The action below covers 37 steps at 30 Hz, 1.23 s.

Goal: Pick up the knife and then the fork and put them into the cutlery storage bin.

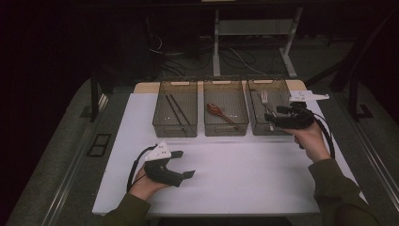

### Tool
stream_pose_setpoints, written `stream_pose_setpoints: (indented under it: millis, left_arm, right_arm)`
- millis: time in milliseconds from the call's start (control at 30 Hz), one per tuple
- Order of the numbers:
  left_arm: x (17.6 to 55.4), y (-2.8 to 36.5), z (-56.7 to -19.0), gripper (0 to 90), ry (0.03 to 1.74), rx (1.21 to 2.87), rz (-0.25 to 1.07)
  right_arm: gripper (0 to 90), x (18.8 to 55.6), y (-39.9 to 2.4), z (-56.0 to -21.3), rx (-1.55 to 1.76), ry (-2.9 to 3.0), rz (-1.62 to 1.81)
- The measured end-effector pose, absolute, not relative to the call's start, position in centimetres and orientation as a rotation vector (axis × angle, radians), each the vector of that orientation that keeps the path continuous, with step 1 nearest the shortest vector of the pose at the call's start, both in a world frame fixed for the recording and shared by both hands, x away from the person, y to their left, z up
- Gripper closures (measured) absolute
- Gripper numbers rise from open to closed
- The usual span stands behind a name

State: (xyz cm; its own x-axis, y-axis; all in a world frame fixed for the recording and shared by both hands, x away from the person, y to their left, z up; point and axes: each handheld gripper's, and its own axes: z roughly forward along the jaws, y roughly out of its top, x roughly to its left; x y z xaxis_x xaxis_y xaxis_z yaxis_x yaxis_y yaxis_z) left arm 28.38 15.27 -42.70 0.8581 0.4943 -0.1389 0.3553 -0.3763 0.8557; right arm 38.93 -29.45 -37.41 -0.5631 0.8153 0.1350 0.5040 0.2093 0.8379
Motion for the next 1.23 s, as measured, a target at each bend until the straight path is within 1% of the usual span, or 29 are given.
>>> stream_pose_setpoints:
  millis: [200,300,500,833,1100,1167,1233]
  left_arm:
    - [28.4,15.3,-42.8,11.3,0.626,2.011,0.168]
    - [28.4,15.4,-42.8,8.4,0.627,2.013,0.168]
    - [28.4,15.5,-43.1,1.2,0.637,2.023,0.185]
    - [28.4,15.8,-42.9,0.4,0.644,2.008,0.21]
    - [28.2,15.7,-42.9,0.0,0.644,2.011,0.209]
    - [28.2,15.7,-42.9,0.0,0.649,2.02,0.208]
    - [28.3,15.6,-43.2,0.0,0.657,2.065,0.217]
  right_arm:
    - [25.7,35.6,-29.7,-38.1,1.212,2.177,1.334]
    - [21.7,34.2,-29.7,-38.3,1.194,2.181,1.332]
    - [20.2,31.7,-30.1,-39.4,1.19,2.17,1.375]
    - [18.4,27.9,-30.5,-42.7,1.172,2.184,1.388]
    - [18.3,26.3,-30.4,-44.0,1.186,2.197,1.402]
    - [13.1,26.3,-30.1,-44.0,1.161,2.211,1.408]
    - [13.2,26.3,-29.9,-44.0,1.143,2.218,1.391]
